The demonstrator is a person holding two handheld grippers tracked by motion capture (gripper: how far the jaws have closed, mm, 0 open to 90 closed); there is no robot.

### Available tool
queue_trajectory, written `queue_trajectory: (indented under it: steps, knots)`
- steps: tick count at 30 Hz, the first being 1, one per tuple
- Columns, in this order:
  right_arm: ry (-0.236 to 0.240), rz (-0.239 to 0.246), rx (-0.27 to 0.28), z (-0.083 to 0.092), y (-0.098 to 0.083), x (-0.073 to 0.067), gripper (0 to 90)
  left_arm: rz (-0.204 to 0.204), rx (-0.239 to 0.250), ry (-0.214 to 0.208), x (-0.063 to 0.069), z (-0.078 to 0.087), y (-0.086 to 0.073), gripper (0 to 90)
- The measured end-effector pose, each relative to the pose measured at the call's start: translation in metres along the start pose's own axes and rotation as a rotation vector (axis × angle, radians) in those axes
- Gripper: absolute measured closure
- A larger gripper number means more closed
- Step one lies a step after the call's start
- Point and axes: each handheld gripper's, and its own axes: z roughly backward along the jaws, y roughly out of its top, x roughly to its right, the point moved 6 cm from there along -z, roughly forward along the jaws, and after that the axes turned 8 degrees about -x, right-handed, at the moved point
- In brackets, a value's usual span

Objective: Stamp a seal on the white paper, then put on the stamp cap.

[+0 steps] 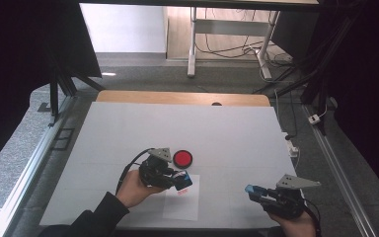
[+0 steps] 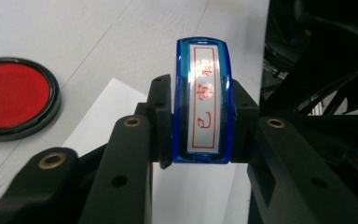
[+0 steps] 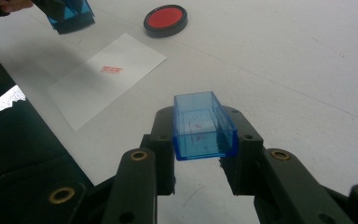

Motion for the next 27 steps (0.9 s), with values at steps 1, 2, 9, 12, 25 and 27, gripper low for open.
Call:
queue_trajectory:
  steps: [1, 2, 9, 12, 25, 27]
  knots:
    - [0.001, -0.001, 0.000, 0.000, 0.000, 0.000, 67.9, -0.005, 0.006, -0.005, 0.001, 0.002, 0.000, 68.7]
    - [0.002, -0.001, -0.001, 0.000, 0.000, 0.000, 68.0, -0.012, 0.013, -0.010, 0.002, 0.004, 0.001, 68.7]
    - [0.003, 0.002, -0.001, 0.000, 0.000, 0.000, 67.9, -0.034, 0.062, -0.022, 0.011, 0.015, 0.002, 68.6]
    - [-0.001, 0.002, -0.003, 0.000, 0.000, 0.000, 67.9, -0.042, 0.074, -0.020, 0.014, 0.019, 0.002, 68.6]
    - [-0.010, 0.007, 0.002, 0.001, 0.001, -0.001, 68.0, -0.065, 0.090, -0.001, 0.018, 0.026, 0.000, 68.6]
    - [-0.006, 0.015, 0.009, 0.001, 0.002, -0.002, 68.0, -0.070, 0.093, 0.002, 0.018, 0.027, -0.001, 68.6]
